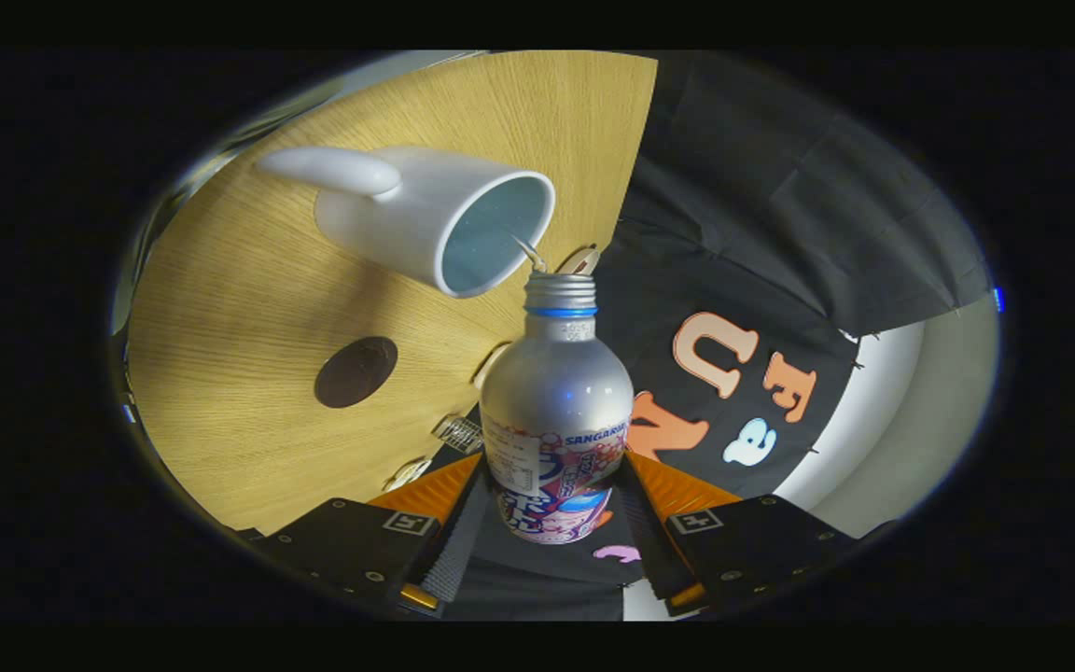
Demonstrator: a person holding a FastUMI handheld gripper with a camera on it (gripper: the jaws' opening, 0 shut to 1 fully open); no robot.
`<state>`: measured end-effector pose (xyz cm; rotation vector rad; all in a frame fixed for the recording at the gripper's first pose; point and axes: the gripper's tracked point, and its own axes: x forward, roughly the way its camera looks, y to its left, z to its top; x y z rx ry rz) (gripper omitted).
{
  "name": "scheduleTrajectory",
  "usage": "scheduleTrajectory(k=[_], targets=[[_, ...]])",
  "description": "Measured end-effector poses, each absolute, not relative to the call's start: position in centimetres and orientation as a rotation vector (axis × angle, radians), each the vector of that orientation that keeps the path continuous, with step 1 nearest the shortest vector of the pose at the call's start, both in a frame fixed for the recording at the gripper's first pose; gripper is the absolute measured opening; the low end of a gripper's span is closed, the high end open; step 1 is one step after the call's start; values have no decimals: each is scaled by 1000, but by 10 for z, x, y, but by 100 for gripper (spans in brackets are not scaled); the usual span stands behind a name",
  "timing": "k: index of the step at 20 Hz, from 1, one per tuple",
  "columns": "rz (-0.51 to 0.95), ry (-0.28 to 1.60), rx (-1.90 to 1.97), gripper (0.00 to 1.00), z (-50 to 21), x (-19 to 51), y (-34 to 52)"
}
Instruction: Take the bottle from table, then pour the juice into the cup, finally place the bottle on the coaster
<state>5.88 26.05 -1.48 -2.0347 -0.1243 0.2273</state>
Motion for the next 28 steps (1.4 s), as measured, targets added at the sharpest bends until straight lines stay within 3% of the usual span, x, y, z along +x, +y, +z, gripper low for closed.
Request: scheduleTrajectory(k=[16, 28], targets=[[239, -114, -2030, 76, -7, 53, 258], [294, 46, -1389, 77, -31, 50, 243]])
